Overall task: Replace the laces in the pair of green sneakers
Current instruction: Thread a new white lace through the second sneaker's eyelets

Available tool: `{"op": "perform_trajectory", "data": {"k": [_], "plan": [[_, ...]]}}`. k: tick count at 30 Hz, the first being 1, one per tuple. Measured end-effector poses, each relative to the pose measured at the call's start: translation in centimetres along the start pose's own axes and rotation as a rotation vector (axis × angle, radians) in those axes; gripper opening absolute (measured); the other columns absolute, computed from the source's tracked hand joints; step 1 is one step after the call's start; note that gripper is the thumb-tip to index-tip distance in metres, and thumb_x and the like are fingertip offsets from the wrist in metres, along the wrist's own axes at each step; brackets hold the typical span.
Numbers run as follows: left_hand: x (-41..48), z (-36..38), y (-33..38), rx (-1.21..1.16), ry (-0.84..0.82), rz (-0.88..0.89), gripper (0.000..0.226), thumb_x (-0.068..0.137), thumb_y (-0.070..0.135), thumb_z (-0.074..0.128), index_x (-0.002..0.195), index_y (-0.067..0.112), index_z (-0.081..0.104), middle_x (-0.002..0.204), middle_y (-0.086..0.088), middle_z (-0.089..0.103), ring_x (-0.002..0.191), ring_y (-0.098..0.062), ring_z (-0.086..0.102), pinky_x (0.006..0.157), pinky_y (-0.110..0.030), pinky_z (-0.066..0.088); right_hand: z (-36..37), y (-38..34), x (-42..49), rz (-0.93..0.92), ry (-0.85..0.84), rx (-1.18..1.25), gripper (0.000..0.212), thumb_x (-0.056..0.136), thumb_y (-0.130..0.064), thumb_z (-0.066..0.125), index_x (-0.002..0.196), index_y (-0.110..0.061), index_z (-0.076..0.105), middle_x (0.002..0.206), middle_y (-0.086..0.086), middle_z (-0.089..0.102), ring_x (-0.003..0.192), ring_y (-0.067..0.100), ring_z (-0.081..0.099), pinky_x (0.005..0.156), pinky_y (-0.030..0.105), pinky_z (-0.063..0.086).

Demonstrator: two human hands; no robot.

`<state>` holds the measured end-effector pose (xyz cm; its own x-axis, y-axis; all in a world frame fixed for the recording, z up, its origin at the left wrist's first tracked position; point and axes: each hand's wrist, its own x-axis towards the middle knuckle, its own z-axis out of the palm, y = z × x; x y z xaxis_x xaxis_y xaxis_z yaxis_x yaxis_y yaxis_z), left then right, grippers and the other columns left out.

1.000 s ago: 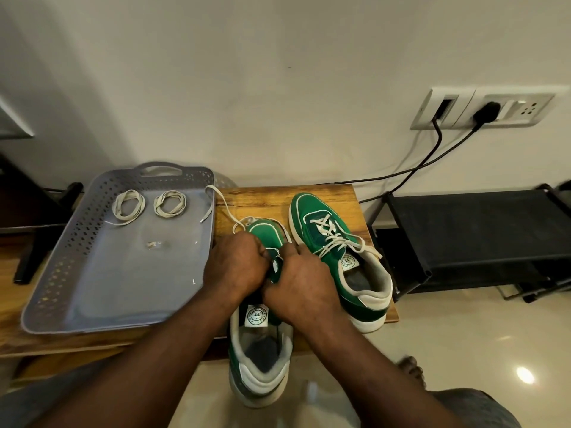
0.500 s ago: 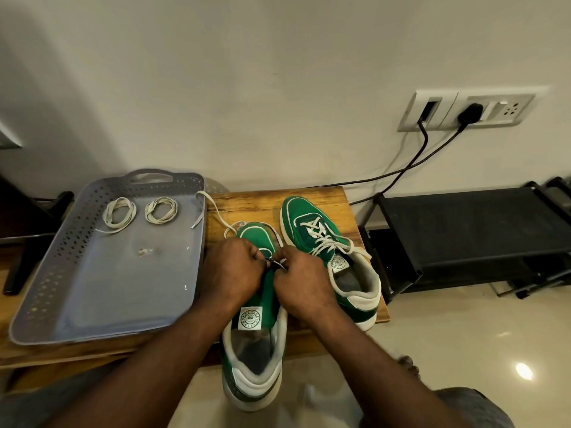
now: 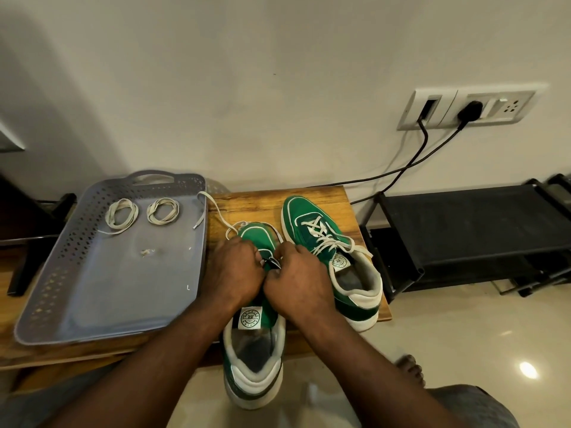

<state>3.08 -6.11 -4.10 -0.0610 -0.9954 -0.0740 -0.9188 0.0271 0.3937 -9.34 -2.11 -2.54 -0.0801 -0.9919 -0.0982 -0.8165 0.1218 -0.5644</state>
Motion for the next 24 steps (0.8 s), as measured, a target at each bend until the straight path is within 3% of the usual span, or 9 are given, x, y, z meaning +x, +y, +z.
{"op": "perform_trajectory", "data": {"k": [5, 8, 12, 18, 24], "plan": [[-0.5, -0.4, -0.4, -0.015, 0.077, -0.028, 0.016, 0.086, 0.023, 0.075, 0.071, 0.023, 0.075, 0.075, 0.005, 0.065, 0.072, -0.013, 0.062, 0.067, -0.034, 0.058, 0.0, -0.1, -0.3, -0.05, 0.06, -0.146, 0.044, 0.092, -0.037, 0.058, 0.133, -0.02, 0.062, 0.129, 0.003, 0.056, 0.119, 0.025, 0.056, 0.09, 0.041, 0.056], [-0.6, -0.5, -0.3, -0.088, 0.066, -0.056, 0.013, 0.084, 0.025, 0.08, 0.071, 0.023, 0.077, 0.072, 0.008, 0.068, 0.068, -0.007, 0.064, 0.063, -0.029, 0.056, 0.0, -0.3, -0.2, -0.028, 0.025, -0.117, 0.037, 0.09, -0.034, 0.058, 0.122, -0.019, 0.067, 0.119, 0.002, 0.06, 0.112, 0.026, 0.059, 0.088, 0.04, 0.056], [-0.6, -0.2, -0.3, -0.185, 0.064, -0.087, 0.01, 0.083, 0.024, 0.082, 0.073, 0.023, 0.08, 0.07, 0.009, 0.072, 0.067, -0.007, 0.067, 0.07, -0.034, 0.062, 0.1, -0.3, 0.2, 0.019, 0.01, -0.05, 0.029, 0.089, -0.028, 0.062, 0.114, -0.02, 0.074, 0.112, 0.001, 0.068, 0.102, 0.026, 0.066, 0.083, 0.036, 0.057], [-0.4, 0.4, -0.5, -0.218, 0.068, -0.091, 0.022, 0.085, 0.024, 0.079, 0.063, 0.027, 0.076, 0.064, 0.011, 0.07, 0.064, -0.009, 0.067, 0.067, -0.035, 0.061, 0.3, 0.0, 0.4, 0.014, 0.009, -0.019, 0.028, 0.089, -0.02, 0.063, 0.115, -0.018, 0.073, 0.116, 0.002, 0.069, 0.103, 0.024, 0.066, 0.082, 0.029, 0.051], [0.0, 0.0, -0.4, -0.026, 0.027, 0.001, 0.019, 0.087, 0.022, 0.071, 0.069, 0.026, 0.067, 0.086, 0.006, 0.062, 0.091, -0.021, 0.058, 0.086, -0.042, 0.053, 0.6, 0.0, 0.1, -0.002, 0.02, -0.019, 0.045, 0.09, -0.024, 0.06, 0.135, -0.021, 0.057, 0.132, 0.003, 0.059, 0.119, 0.027, 0.058, 0.091, 0.04, 0.055]]}}
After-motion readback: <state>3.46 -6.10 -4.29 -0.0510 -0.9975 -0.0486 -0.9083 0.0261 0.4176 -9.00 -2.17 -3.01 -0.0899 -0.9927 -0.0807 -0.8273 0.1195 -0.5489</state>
